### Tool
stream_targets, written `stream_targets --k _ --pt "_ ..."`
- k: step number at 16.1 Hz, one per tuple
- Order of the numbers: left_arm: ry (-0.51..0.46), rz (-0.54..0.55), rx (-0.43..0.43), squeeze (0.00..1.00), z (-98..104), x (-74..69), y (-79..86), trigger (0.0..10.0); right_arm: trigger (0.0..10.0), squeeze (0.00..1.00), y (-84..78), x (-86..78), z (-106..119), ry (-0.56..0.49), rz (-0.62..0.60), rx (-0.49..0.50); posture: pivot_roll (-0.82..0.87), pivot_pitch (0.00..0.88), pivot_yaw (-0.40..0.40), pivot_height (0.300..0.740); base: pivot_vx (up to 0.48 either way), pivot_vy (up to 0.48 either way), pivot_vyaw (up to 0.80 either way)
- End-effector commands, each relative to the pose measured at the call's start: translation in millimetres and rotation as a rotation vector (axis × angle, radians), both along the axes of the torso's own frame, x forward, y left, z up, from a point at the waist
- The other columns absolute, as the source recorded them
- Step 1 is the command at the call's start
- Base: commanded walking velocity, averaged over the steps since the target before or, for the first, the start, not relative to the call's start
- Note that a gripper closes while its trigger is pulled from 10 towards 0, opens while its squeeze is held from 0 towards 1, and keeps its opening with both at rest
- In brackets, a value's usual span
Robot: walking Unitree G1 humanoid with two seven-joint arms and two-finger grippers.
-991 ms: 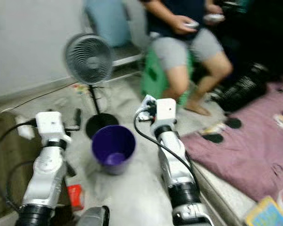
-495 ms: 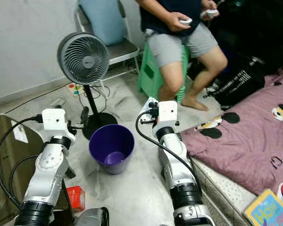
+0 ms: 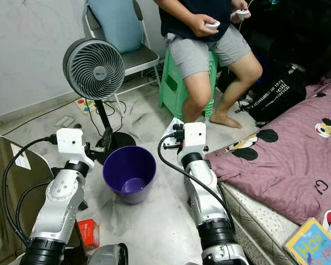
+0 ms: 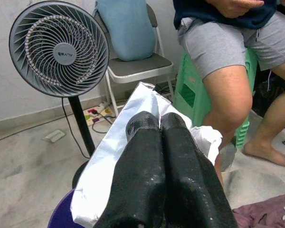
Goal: Clean up the room
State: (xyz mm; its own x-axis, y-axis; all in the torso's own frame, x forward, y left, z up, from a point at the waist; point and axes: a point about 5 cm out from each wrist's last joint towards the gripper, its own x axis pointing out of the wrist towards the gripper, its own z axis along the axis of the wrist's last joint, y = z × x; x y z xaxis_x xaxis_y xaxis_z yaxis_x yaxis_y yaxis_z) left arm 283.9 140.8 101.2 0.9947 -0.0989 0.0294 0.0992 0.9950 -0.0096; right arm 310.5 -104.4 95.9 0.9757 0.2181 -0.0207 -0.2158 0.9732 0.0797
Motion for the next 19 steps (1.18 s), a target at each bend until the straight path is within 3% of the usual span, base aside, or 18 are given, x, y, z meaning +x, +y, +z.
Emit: stream_targets --k 1,19 --pt "-0.001 -0.005 0.004 0.0 1.9 -0.7 0.4 10.0 10.0 0.0 1.1 -0.4 2.9 -0.016 -0.004 0.003 0.07 0.079 0.012 0.74 0.285 0.0 0.0" --pt "0.022 -0.027 0.001 0.0 2.7 1.3 -1.3 10.0 10.0 0.0 2.5 3.5 3.1 -0.023 -0.014 0.0 0.08 0.07 0.017 0.74 0.302 0.0 0.0"
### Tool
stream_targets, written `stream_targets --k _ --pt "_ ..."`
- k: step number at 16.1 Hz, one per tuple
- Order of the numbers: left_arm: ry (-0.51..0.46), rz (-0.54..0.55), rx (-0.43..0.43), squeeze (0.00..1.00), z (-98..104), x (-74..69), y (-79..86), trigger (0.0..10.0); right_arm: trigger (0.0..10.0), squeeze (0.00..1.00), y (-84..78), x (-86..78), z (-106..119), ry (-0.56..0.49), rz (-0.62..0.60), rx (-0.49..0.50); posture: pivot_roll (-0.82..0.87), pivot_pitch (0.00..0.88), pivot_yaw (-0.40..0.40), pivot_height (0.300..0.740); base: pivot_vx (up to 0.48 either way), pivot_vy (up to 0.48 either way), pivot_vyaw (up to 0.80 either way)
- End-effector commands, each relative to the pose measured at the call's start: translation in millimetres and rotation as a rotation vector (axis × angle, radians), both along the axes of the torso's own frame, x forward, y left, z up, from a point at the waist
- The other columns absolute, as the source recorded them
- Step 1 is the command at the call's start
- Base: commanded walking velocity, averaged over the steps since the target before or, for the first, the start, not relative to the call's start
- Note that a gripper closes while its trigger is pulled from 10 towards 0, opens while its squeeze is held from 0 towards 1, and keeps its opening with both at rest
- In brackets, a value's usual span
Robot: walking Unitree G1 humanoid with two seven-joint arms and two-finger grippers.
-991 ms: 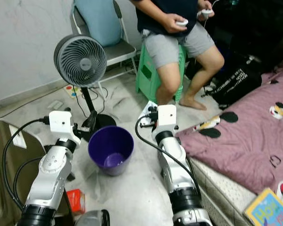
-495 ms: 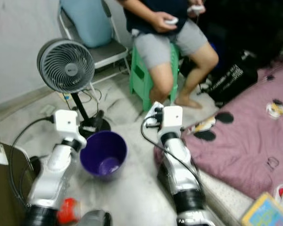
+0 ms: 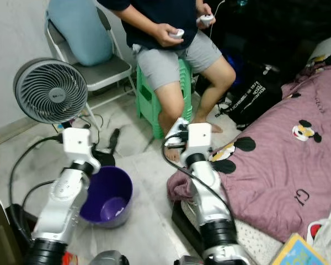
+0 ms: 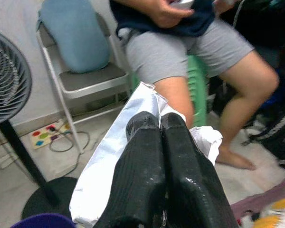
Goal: Clean up the room
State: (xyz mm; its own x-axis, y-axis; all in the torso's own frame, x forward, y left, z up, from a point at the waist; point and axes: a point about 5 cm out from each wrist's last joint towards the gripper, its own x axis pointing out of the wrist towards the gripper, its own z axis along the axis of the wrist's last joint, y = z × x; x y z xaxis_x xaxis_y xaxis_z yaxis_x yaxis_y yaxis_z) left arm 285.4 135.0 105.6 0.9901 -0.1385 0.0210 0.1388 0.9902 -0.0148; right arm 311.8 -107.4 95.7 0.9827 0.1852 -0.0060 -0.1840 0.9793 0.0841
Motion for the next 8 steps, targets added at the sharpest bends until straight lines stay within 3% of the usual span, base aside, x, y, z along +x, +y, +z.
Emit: stream_targets --k 1,5,8 --pt "0.002 0.027 0.013 0.0 -1.4 -0.1 4.4 10.0 10.0 0.0 5.5 2.2 3.3 -0.008 0.013 0.007 0.08 0.068 0.017 0.74 0.0 0.0 0.0" --pt "0.011 0.025 0.012 0.0 -2.4 -0.7 1.8 10.0 10.0 0.0 7.8 2.6 4.0 -0.019 0.03 -0.012 0.08 0.068 0.016 0.74 0.0 0.0 0.0" --pt "0.01 0.022 0.015 0.0 -2.5 -0.4 1.1 10.0 10.0 0.0 8.4 3.5 4.4 -0.019 0.034 -0.02 0.09 0.064 0.016 0.74 0.0 0.0 0.8"
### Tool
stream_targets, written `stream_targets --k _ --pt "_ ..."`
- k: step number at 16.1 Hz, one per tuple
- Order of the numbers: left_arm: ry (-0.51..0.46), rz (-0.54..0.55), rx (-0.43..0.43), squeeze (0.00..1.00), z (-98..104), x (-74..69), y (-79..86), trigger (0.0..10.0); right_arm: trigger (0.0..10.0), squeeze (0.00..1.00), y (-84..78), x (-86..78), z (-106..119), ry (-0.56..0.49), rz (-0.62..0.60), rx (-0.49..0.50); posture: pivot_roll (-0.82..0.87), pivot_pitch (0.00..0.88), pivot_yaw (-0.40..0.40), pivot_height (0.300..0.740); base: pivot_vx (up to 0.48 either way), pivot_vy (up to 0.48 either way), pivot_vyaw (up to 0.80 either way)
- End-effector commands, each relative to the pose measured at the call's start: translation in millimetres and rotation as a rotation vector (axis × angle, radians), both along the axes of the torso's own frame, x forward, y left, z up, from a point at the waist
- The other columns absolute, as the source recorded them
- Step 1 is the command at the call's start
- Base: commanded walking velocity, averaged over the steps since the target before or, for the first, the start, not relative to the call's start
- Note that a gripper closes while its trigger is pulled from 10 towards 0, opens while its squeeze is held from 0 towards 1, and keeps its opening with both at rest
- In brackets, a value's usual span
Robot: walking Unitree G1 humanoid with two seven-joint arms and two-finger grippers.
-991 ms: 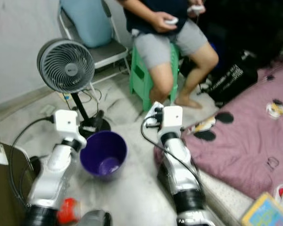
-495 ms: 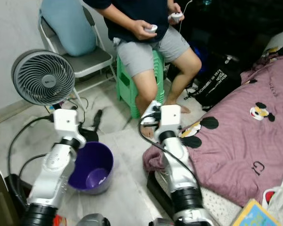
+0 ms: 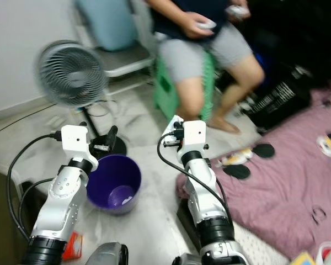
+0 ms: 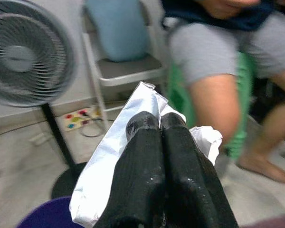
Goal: Clean up the room
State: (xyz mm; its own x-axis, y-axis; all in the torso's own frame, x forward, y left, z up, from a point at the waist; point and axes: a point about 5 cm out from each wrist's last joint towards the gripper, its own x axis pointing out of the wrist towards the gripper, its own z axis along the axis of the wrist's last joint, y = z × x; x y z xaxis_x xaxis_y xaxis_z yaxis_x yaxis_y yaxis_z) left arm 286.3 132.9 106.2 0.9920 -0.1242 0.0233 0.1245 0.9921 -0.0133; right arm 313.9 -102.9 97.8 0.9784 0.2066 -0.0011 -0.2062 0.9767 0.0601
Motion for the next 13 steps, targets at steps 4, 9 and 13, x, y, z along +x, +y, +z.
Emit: stream_targets --k 4,9,13 --pt "0.012 0.006 0.016 0.0 -3.1 -1.3 2.2 10.0 10.0 0.0 4.5 1.4 2.2 -0.008 0.017 0.007 0.09 0.061 0.014 0.74 0.0 0.0 0.8" --pt "0.011 0.008 0.012 0.0 -3.5 -1.6 1.3 10.0 10.0 0.0 4.9 2.1 2.3 -0.008 0.017 0.005 0.09 0.06 0.012 0.74 0.0 0.0 0.8" --pt "0.007 0.001 0.002 0.0 -2.3 -1.6 -0.3 10.0 10.0 0.0 4.8 2.5 2.4 -0.008 0.013 0.002 0.09 0.064 0.011 0.74 0.0 0.0 0.44"
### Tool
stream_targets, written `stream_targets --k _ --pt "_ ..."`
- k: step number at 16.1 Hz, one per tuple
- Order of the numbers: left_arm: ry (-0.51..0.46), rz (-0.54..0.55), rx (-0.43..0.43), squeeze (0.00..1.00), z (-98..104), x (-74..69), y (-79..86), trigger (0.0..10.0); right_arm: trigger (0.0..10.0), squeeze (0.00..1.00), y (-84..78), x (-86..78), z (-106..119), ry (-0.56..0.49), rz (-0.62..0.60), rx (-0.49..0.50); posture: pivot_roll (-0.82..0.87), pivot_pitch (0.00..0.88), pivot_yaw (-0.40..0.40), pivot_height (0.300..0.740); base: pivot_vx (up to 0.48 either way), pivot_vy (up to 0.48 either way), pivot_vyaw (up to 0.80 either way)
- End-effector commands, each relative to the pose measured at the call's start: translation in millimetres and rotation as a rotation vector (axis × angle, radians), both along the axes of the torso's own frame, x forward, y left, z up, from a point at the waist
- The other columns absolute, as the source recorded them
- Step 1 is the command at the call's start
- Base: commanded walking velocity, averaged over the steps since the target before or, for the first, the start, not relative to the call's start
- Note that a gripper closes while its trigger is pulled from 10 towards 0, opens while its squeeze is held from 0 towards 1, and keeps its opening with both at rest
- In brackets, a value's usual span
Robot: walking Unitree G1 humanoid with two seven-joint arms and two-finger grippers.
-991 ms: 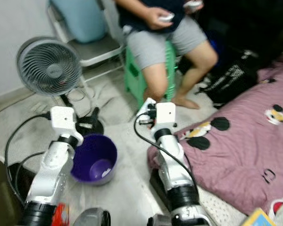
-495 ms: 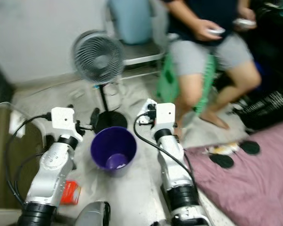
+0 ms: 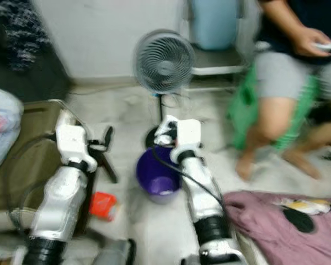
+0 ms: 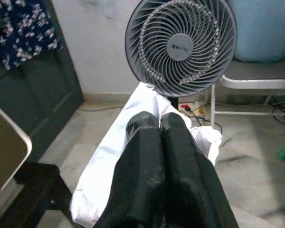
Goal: Clean up the room
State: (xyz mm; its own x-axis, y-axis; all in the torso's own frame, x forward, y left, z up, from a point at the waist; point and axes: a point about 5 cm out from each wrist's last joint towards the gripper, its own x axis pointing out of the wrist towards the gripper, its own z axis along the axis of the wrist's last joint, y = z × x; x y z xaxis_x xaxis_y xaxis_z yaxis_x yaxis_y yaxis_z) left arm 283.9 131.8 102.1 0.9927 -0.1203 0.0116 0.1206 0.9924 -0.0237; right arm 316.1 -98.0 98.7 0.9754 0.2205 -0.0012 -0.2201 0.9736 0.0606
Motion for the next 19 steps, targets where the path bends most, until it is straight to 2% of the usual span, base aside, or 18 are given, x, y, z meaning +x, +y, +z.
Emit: stream_targets --k 1,7,8,11,19 --pt "-0.006 -0.006 0.008 0.0 2.0 0.5 0.3 10.0 10.0 0.0 -0.1 0.2 0.9 -0.004 -0.005 0.007 0.09 0.064 0.011 0.74 0.0 0.0 0.0" --pt "-0.007 -0.046 -0.032 0.0 0.7 -3.1 1.1 10.0 10.0 0.0 -2.2 -0.2 -2.2 0.022 -0.026 0.038 0.08 0.072 0.011 0.74 0.0 0.0 0.0" --pt "-0.008 -0.05 -0.034 0.0 0.7 -3.5 -0.4 10.0 10.0 0.0 -1.6 0.1 -3.1 0.033 -0.026 0.05 0.08 0.073 0.01 0.74 0.0 0.0 -0.8" --pt "-0.007 -0.057 -0.037 0.0 0.3 -4.4 -2.0 10.0 10.0 0.0 -2.4 0.0 -2.4 0.023 -0.028 0.038 0.08 0.076 0.01 0.74 0.0 0.0 -0.7" --pt "-0.016 -0.075 -0.043 0.0 2.3 -5.3 -2.6 10.0 10.0 0.0 0.4 -0.8 -0.4 0.001 -0.006 0.011 0.09 0.083 0.01 0.74 0.0 0.0 0.0"
